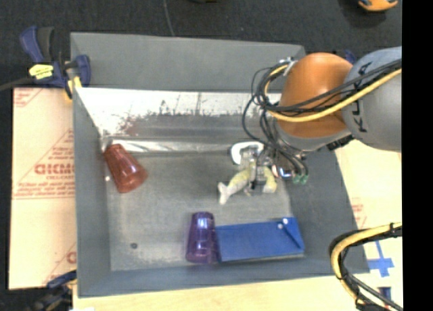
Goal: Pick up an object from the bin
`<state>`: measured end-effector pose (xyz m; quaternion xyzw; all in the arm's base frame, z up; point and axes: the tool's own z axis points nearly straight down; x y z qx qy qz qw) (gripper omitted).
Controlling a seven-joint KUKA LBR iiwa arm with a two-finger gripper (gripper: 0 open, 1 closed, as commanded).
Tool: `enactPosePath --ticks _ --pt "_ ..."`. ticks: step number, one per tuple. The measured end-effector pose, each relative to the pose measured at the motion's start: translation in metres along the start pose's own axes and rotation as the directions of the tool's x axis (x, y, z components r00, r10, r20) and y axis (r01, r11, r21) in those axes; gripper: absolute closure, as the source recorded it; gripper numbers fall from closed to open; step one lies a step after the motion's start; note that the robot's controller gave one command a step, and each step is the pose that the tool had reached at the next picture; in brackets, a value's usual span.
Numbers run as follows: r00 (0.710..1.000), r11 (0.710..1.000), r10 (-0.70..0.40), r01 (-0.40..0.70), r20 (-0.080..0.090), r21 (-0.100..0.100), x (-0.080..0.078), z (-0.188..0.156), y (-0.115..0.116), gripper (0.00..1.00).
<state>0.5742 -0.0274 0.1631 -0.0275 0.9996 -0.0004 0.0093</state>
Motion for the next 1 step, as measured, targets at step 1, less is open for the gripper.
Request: enactPosePath --ticks 1 --pt "1.0 1.0 0.001 -0.001 0.002 0.0 -0.0009 -0.0166 -0.0005 1.0"
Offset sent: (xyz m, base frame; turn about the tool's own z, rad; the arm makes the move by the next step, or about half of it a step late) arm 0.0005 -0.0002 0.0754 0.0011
